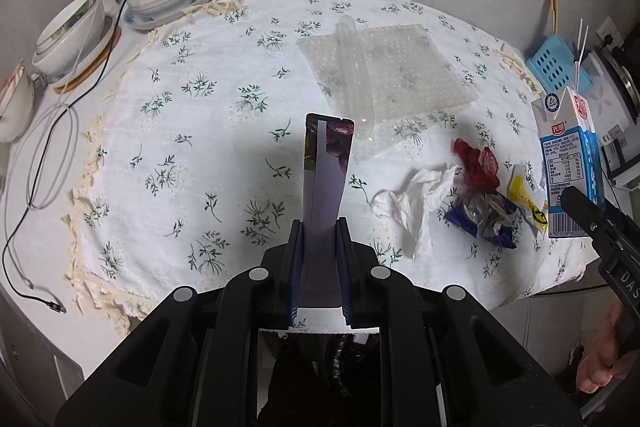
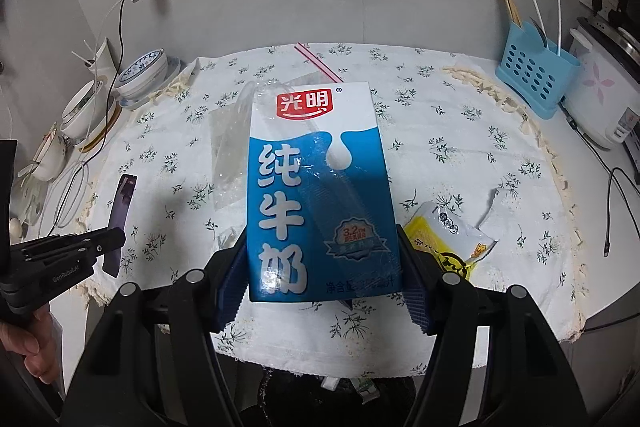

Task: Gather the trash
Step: 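Lift the purple stick and milk carton and carry both toward the black bin, then lower the purple stick and milk carton over the bin opening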

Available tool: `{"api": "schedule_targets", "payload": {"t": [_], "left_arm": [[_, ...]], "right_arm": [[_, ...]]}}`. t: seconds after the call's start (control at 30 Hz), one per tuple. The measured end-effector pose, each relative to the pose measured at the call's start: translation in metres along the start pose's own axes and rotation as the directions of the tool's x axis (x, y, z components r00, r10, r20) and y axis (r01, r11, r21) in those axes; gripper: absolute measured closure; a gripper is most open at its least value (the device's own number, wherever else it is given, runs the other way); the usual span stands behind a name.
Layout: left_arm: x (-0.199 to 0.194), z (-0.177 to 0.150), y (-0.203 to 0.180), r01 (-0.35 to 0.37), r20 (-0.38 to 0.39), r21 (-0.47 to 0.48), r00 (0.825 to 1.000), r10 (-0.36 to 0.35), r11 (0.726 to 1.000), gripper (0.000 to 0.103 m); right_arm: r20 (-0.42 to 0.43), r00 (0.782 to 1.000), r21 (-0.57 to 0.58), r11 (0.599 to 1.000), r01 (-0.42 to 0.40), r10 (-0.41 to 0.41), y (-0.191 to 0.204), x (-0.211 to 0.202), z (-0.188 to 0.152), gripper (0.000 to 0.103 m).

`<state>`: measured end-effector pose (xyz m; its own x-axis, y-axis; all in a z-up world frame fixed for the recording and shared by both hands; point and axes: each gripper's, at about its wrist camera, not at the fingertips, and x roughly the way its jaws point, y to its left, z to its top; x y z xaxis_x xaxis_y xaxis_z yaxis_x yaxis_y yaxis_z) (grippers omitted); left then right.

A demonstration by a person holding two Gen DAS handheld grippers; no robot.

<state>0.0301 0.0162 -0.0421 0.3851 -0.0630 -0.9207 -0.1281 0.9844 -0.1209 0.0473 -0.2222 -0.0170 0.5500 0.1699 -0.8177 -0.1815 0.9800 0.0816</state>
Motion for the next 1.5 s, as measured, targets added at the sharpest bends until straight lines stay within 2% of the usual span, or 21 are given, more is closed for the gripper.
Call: {"api": "schedule_targets", "payload": {"t": [0.8,1.5], "left_arm": [[-0.022,-0.097,-0.041,0.019,-0.003,-0.006,1.0,-0.019,1.0,0.088],[0.003,-0.184,-0.059,0.016,-0.098,0.013,0.995,-0.015,1.0,0.088]], "right_arm": [[-0.011,0.999,-0.026,0.999,-0.032,0.032,-0.028,-0.045,-0.08,0.041],[-0.095,0.995,-0.027,0.999,-0.042,0.039,-0.049,-0.057,-0.167,0.041]]}}
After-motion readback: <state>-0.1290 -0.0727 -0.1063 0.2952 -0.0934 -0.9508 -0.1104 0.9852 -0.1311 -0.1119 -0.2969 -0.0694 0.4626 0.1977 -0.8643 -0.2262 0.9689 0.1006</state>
